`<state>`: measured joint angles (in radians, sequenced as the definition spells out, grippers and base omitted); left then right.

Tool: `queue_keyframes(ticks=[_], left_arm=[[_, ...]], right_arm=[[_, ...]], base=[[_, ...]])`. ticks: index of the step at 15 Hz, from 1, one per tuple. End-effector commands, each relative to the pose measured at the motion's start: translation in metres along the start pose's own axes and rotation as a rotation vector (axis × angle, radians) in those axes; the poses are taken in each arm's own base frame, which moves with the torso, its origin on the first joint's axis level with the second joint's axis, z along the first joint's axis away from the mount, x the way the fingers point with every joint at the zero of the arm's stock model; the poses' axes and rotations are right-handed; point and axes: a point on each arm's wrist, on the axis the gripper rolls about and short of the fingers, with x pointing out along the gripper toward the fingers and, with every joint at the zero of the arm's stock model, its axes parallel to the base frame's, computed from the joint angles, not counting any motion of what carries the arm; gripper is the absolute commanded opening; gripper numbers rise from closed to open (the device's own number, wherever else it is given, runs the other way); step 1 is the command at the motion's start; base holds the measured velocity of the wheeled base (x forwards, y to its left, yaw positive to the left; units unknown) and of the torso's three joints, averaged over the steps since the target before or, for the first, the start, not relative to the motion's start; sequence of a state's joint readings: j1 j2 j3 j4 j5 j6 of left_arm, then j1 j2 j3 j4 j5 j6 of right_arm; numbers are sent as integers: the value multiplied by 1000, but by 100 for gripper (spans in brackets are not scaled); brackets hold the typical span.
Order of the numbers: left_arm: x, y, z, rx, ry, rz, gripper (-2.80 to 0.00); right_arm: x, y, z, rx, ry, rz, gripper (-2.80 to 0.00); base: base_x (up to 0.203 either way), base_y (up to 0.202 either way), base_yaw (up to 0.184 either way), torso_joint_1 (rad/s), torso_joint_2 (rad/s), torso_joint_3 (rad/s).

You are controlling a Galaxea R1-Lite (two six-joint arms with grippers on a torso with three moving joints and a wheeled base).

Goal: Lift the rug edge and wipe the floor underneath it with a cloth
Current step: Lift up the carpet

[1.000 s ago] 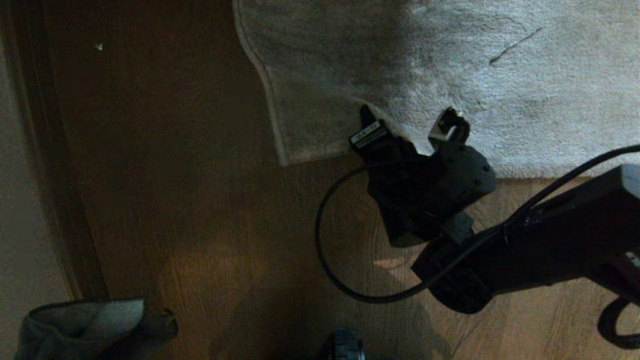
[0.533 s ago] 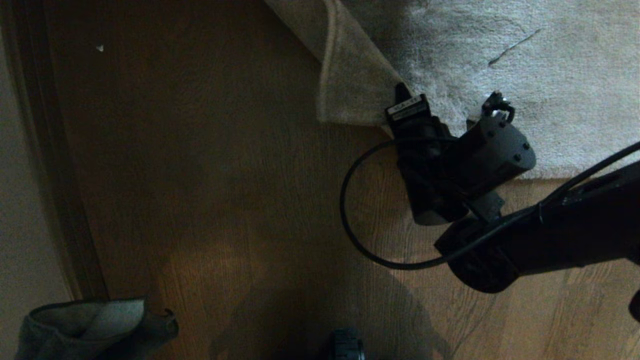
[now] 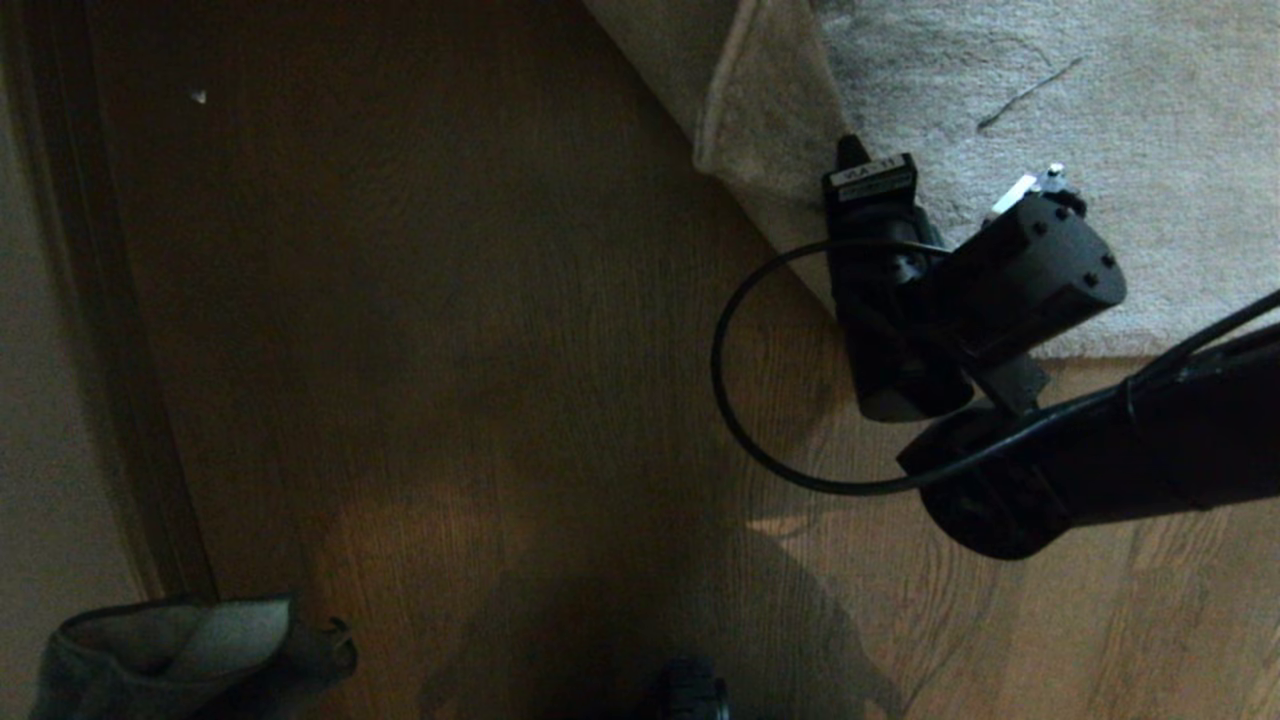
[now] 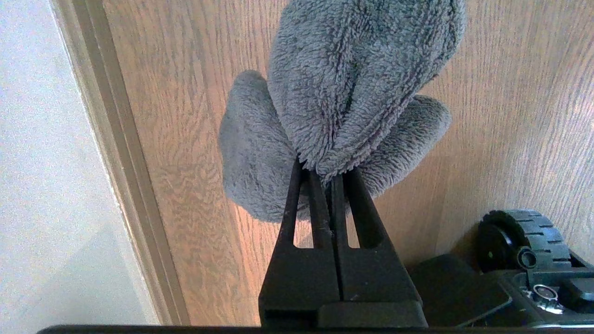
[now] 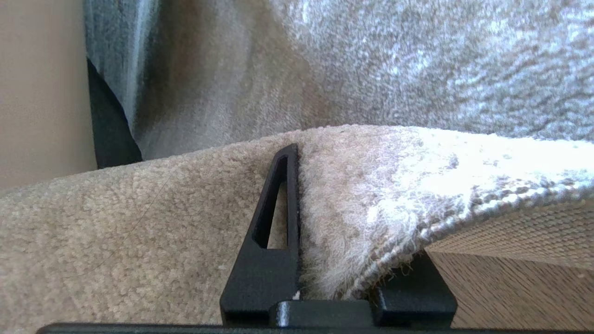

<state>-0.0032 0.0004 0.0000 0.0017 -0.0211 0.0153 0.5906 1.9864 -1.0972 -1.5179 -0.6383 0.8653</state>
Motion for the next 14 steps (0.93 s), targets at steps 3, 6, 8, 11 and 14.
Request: queue_keyframes(ticks=[3,6,8,11,14], left_arm=[[0,0,0,0,-1,0,-280],[0,0,0,0,-1,0,-280],[0,0,0,0,-1,0,-280],[0,0,0,0,-1,0,-280],[0,0,0,0,-1,0,-280]], right_arm=[[0,8,6,45,-27,43,-280],[1,16,14,61,-41,59,-280],[3,19,22,63,-59,68,-280],[11,17,36,51,-95,75,-280],[14,17,44,42,-111,75,-280]], base=[[0,0,0,0,0,0],[0,0,0,0,0,0],[0,0,0,0,0,0],[0,0,0,0,0,0],[0,0,0,0,0,0]])
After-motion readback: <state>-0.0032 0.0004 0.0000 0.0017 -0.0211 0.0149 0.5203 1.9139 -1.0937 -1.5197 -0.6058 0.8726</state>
